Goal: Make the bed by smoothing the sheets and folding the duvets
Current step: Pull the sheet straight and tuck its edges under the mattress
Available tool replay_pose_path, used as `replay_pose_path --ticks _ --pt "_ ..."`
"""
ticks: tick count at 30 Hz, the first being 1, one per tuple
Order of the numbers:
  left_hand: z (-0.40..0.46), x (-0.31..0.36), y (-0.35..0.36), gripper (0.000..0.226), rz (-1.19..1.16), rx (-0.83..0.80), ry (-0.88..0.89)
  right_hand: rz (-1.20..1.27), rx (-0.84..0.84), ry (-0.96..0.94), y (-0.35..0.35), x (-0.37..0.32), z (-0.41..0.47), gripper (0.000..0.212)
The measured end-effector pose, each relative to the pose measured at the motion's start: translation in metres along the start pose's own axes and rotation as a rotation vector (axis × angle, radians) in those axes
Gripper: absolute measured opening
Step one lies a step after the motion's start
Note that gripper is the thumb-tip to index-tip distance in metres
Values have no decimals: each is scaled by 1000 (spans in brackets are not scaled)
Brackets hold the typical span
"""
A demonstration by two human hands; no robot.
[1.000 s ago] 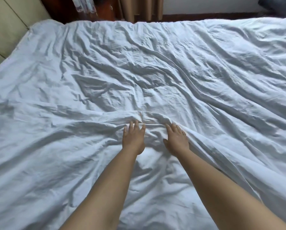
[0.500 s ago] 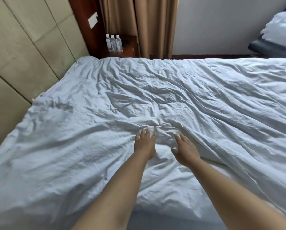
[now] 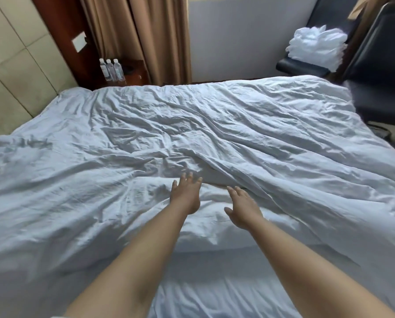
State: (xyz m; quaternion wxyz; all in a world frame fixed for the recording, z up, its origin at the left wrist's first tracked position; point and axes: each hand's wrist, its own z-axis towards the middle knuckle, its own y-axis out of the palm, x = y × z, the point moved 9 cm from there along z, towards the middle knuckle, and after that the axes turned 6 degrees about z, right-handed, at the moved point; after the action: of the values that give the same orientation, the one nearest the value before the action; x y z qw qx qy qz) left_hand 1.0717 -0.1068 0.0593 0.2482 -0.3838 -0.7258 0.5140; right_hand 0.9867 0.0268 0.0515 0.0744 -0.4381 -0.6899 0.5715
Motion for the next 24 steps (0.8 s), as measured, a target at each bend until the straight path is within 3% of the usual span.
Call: replay_pose_path --ticks 13,24 --pt "-60 246 41 67 -42 -65 39 17 -45 57 -33 227 -92 69" --pt "29 395 120 70 -152 -240 204 16 -238 368 12 410 -86 64"
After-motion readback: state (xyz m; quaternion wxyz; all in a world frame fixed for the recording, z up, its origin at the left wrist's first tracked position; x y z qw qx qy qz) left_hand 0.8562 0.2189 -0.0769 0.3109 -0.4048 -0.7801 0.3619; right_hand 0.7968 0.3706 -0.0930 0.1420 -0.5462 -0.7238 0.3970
